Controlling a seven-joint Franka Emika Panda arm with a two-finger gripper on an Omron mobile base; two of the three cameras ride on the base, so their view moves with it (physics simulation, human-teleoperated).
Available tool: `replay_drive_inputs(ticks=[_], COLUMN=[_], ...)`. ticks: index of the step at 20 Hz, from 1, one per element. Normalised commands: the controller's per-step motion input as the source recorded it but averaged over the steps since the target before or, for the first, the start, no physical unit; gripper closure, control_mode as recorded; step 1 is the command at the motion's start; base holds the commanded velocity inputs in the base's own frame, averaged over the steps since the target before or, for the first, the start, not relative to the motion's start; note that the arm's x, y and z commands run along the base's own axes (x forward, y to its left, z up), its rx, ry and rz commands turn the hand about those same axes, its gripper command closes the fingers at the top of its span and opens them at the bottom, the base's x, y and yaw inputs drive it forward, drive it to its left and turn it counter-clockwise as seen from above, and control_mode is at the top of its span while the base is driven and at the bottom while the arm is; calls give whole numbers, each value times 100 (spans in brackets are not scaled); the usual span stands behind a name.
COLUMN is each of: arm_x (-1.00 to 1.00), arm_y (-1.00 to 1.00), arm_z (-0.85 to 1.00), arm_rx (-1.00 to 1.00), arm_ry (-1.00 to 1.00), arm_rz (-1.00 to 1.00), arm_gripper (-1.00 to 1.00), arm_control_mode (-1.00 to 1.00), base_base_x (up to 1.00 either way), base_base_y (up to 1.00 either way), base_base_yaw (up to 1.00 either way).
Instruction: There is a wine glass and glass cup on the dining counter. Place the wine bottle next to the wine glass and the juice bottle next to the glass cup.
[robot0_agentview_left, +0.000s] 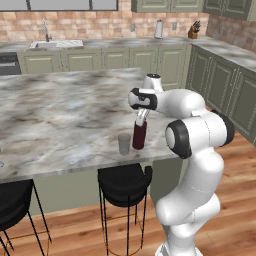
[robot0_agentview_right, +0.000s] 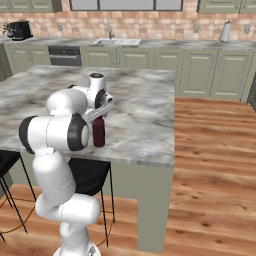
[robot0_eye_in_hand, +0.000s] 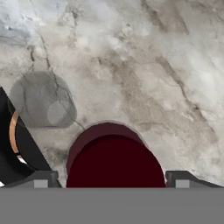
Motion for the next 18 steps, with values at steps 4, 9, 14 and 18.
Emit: replay_drive_inputs(ticks=[4,9,14,18], arm_x=[-1,3,1,-4], arm_y=[6,10,9,6], arm_z=[2,14,24,30], arm_rx=[3,0,0,0], arm_ry=[0,0,0,0], arm_rz=[0,0,0,0], arm_gripper=[-100,-100,-100,-100], arm_control_mode=[-100,-100,-100,-100], base_base_x=[0,0,0,0], base_base_y=[0,0,0,0], base_base_yaw=[0,0,0,0])
